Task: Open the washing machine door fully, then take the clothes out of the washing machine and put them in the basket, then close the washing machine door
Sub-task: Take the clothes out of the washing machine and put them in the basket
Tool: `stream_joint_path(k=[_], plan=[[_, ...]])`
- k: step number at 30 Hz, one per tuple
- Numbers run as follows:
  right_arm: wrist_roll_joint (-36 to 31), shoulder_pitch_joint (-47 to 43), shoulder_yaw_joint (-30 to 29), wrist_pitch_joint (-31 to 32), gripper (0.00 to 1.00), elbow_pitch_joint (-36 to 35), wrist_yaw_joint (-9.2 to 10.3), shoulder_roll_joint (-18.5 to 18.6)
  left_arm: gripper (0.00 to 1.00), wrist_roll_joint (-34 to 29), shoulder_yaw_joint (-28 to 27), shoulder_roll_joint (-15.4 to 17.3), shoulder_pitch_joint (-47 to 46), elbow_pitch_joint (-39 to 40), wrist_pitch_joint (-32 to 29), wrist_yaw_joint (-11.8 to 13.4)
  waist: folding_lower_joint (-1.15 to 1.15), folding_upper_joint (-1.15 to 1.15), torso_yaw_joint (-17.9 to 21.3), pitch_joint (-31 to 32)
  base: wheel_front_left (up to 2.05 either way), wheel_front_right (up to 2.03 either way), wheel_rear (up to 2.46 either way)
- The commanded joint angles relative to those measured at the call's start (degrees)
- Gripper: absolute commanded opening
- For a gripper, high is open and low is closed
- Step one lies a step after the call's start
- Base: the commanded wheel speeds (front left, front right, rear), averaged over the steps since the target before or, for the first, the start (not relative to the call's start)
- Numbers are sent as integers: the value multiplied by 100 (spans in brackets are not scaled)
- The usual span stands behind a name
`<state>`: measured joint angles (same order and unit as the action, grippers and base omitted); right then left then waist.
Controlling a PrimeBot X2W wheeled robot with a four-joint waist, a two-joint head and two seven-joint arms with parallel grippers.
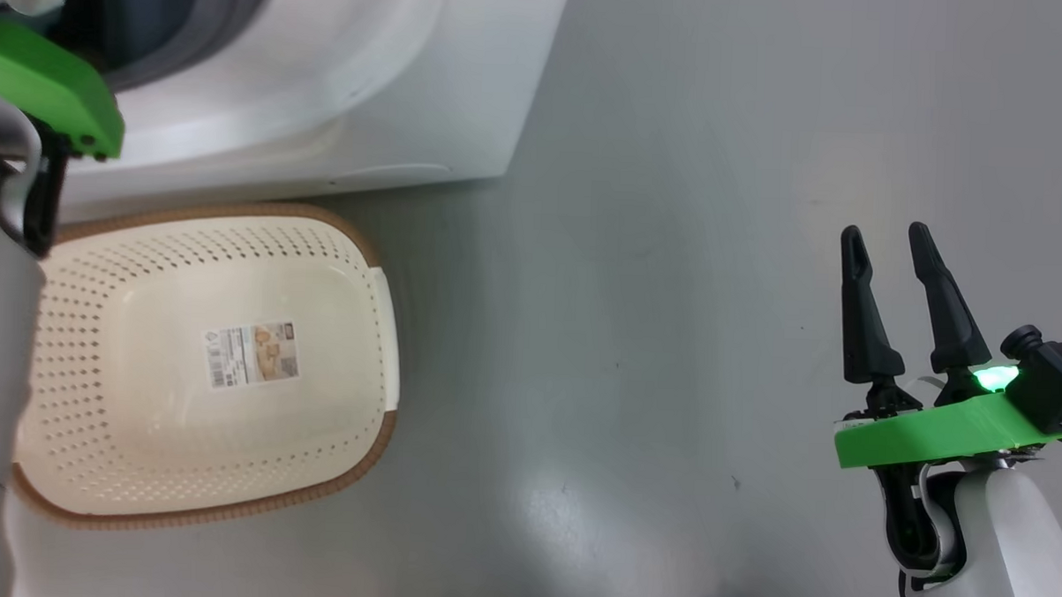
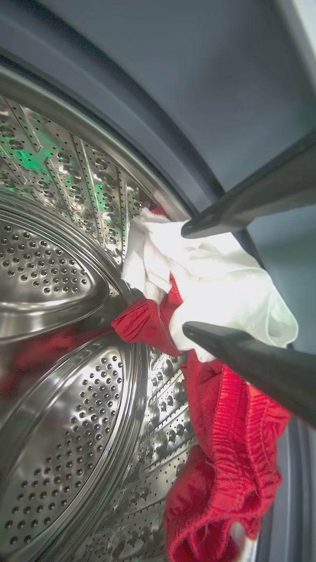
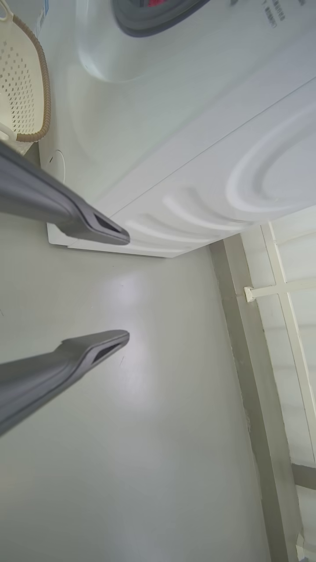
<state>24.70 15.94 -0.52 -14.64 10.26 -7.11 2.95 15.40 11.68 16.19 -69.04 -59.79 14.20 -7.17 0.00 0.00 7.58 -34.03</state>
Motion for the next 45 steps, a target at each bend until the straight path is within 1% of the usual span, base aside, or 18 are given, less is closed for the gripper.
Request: stream_joint_path(k=[1,11,16,20,21,22,23,24,25,31,35,39,43,45], plan=[[35,58,181,-36,100,-144,-37,-6,100,73,29,398,-195,-38,-10,-31,0,0,137,-238,0,0,0],[158,112,348,-36,100,-154,-37,-7,100,372,708,748,-770,-660,-86,-31,0,0,351,-456,0,0,0],[188,93,368,-36,100,-186,-37,-7,100,554,885,871,-925,-898,-98,-31,0,0,433,-503,0,0,0],[207,69,390,-36,100,-198,-37,-7,100,648,949,907,-973,-987,-77,-31,0,0,469,-502,0,0,0],[212,62,397,-36,100,-200,-37,-7,78,678,970,913,-978,-1008,-67,-31,0,0,480,-496,0,0,0],[216,58,403,-36,100,-199,-37,-7,48,705,992,919,-979,-1026,-56,-31,0,0,490,-488,0,0,0],[216,55,406,-36,100,-196,-37,-7,35,741,1002,918,-978,-1043,-44,-31,0,0,495,-482,0,0,0],[211,58,405,-36,100,-193,-37,-7,4,780,1015,906,-970,-1057,-35,-31,0,0,499,-474,0,0,0],[208,63,402,-36,100,-190,-37,-7,0,813,1037,894,-960,-1066,-26,-31,0,0,501,-465,0,0,0],[165,68,357,-36,100,-186,-37,-7,0,1017,1101,849,-901,-1034,44,-32,0,0,455,-376,0,0,0],[122,48,327,-36,100,-177,-37,-7,0,1126,976,842,-834,-884,74,-21,0,0,372,-267,0,0,0],[79,43,296,-36,100,-162,-37,-7,0,1205,610,849,-539,-258,77,147,0,0,267,-129,0,0,0],[24,15,263,-36,100,-137,-37,-7,0,1141,81,804,-1,554,78,386,0,0,158,55,0,0,0],[-4,-7,243,-36,100,-119,-37,-7,0,1063,-204,736,307,938,79,438,0,0,101,149,0,0,0]])
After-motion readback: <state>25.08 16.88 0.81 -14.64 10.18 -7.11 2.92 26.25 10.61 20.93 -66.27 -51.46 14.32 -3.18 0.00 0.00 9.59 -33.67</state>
